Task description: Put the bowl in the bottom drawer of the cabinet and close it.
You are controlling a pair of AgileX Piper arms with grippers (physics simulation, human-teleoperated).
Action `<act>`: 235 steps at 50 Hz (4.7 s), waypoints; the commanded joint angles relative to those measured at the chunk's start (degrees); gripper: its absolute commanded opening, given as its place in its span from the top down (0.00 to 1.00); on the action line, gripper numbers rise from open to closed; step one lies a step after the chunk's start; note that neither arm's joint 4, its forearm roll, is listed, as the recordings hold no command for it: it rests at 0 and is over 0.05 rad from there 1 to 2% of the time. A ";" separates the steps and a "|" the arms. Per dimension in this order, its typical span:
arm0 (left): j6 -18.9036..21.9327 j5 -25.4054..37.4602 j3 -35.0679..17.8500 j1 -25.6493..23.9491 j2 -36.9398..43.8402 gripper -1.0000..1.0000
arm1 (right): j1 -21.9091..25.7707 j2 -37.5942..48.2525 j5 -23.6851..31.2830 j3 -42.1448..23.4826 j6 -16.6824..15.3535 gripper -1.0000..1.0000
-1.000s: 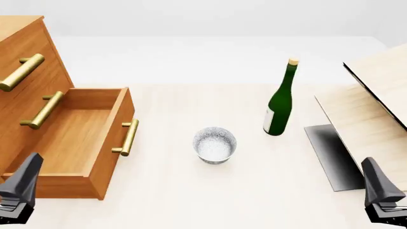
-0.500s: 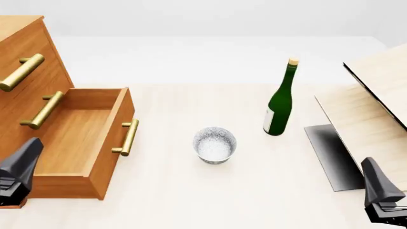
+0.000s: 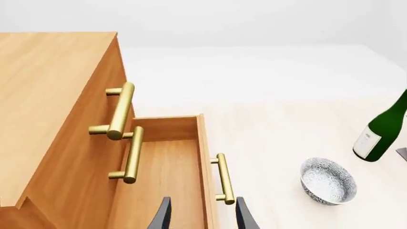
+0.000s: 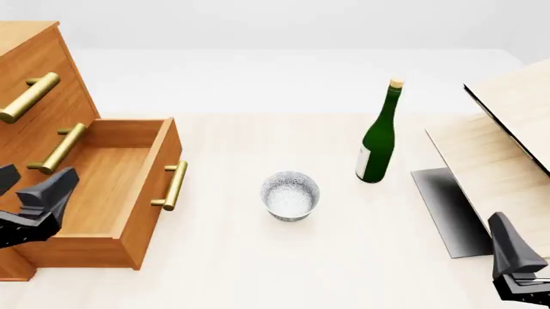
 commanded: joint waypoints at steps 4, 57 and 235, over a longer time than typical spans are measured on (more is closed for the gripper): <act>0.06 -1.33 -1.42 -1.92 6.66 0.00 | 0.01 -0.01 0.00 0.00 0.00 0.00; -5.40 -4.01 -5.06 -3.52 25.63 0.00 | -0.01 -0.01 0.00 0.00 0.00 0.00; -12.83 -16.50 -2.01 -16.00 44.86 0.00 | 0.00 0.00 0.00 0.00 0.01 0.00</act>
